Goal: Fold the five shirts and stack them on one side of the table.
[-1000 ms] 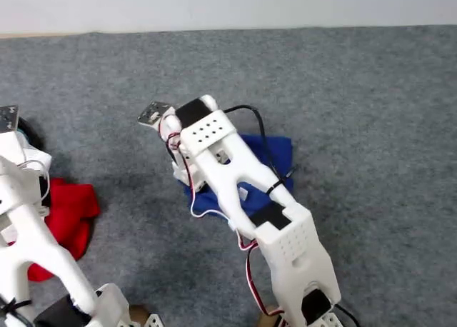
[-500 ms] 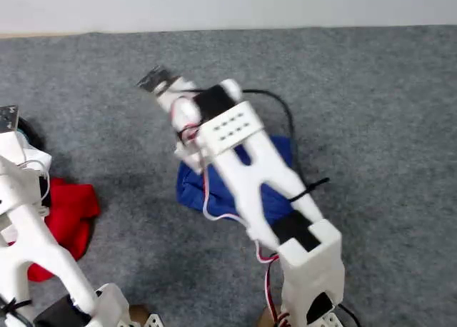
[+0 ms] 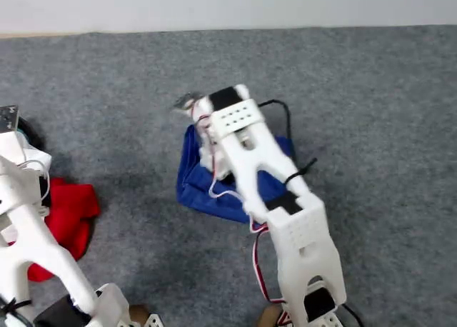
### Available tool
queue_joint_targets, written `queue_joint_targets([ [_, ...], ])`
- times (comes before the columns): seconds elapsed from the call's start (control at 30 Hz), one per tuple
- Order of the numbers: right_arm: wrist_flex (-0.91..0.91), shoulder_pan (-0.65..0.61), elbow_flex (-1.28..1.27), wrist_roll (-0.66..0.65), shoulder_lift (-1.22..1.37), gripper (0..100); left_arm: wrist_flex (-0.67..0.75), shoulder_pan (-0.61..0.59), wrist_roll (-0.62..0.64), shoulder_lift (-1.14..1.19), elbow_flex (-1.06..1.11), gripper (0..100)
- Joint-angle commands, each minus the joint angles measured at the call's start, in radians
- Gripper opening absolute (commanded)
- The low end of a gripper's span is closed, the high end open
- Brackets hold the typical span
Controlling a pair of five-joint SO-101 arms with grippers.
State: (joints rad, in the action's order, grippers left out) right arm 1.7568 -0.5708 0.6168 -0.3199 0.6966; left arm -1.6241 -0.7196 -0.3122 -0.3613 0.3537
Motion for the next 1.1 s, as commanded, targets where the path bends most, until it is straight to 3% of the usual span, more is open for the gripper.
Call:
queue_joint_targets([
  [0.0, 0.042, -0.091, 0.008, -0.009, -0.044, 0.9, 0.015, 0.005, 0.000, -0.032, -0.002, 1],
  [0.33, 0.041, -0.266, -0.123, -0.014, -0.171, 0.9, 0.015, 0.005, 0.000, -0.032, -0.002, 1],
  [0.77, 0.036, -0.028, -0.124, -0.014, -0.263, 0.9, 0.015, 0.003, 0.005, -0.032, -0.002, 1],
  [1.07, 0.036, -0.245, -0.126, -0.011, -0.058, 1.0, 0.014, 0.003, 0.005, -0.032, -0.001, 1],
])
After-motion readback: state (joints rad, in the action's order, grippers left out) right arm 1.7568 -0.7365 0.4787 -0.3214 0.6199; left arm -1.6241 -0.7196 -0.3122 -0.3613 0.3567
